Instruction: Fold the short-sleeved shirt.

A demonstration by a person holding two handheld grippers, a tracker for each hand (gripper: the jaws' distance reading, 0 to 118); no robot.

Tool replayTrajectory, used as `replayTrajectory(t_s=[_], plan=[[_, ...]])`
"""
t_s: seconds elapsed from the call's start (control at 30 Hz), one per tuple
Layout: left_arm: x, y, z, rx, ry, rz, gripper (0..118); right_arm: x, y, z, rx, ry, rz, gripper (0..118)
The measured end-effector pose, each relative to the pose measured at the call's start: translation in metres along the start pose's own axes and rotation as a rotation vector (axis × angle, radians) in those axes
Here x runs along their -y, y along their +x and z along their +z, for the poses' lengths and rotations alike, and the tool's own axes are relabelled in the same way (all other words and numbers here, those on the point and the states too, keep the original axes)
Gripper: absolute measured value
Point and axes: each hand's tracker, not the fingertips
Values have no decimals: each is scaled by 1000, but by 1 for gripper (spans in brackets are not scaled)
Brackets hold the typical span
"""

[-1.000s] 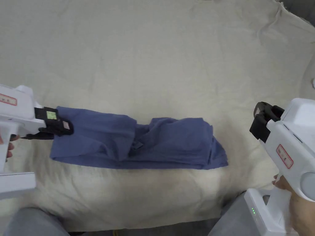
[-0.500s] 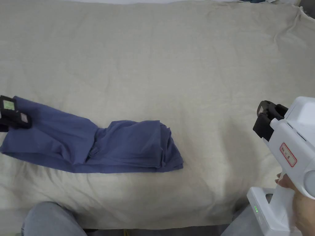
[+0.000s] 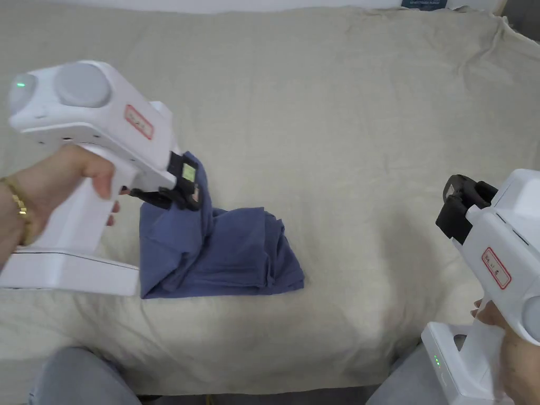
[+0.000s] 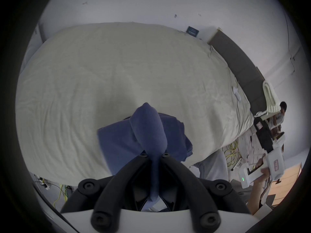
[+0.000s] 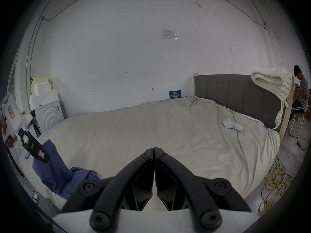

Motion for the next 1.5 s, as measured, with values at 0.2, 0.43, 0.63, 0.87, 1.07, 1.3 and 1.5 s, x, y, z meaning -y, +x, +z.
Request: replayTrajectory(t_s=[0.2, 0.43, 0.63, 0.87, 1.07, 1.3, 1.5], plan=[[9, 64, -60, -16, -52, -25, 3, 3, 14, 10, 44, -4, -26, 0], [29, 99, -125, -74, -118, -29, 6, 3, 21, 17, 76, -13, -34, 0], [34, 104, -104, 109, -79, -11, 92, -1, 19, 16, 75, -13, -30, 0], [23, 80, -35, 144, 160, -4, 106, -3, 3, 13, 48, -17, 2, 0], [42, 41, -6, 64, 459, 26, 70, -8, -12, 10, 16, -12, 28, 0], [88, 42, -37, -36, 575, 24, 0, -11, -20, 7, -1, -3, 41, 0], [121, 71, -93, -60, 552, -61, 0, -6, -15, 1, -6, -17, 54, 0]])
